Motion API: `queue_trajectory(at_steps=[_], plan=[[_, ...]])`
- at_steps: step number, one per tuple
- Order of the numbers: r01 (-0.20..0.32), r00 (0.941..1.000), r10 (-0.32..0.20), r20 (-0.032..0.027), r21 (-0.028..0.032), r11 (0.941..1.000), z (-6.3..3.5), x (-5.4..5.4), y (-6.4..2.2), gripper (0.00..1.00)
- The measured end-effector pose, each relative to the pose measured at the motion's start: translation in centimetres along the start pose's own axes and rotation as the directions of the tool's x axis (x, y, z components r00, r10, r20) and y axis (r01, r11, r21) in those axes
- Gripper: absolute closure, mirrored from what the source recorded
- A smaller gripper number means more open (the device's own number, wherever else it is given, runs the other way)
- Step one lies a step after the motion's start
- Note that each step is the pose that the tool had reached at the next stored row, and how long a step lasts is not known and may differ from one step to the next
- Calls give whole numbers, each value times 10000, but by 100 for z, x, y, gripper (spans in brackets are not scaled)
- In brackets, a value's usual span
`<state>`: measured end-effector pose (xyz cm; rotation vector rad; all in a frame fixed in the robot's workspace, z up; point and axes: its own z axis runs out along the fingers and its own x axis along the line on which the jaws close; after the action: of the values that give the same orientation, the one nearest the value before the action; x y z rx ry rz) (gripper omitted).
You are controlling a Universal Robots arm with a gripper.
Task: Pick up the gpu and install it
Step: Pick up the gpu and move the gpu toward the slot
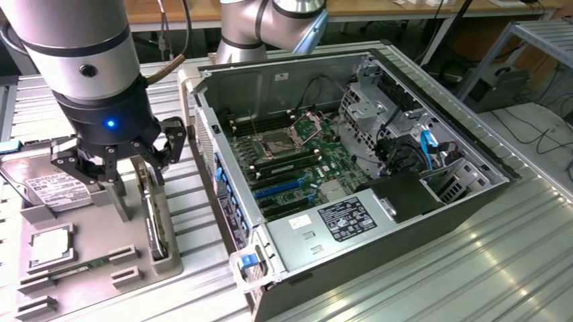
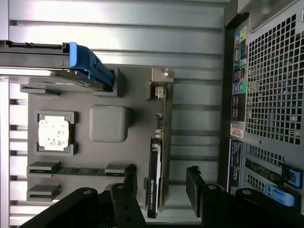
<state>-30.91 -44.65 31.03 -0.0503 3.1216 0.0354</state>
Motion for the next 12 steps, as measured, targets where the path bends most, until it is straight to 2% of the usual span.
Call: queue_trajectory(at_steps=[12], plan=[[0,10000,0,1,-1,10000,235,5,-15,46]])
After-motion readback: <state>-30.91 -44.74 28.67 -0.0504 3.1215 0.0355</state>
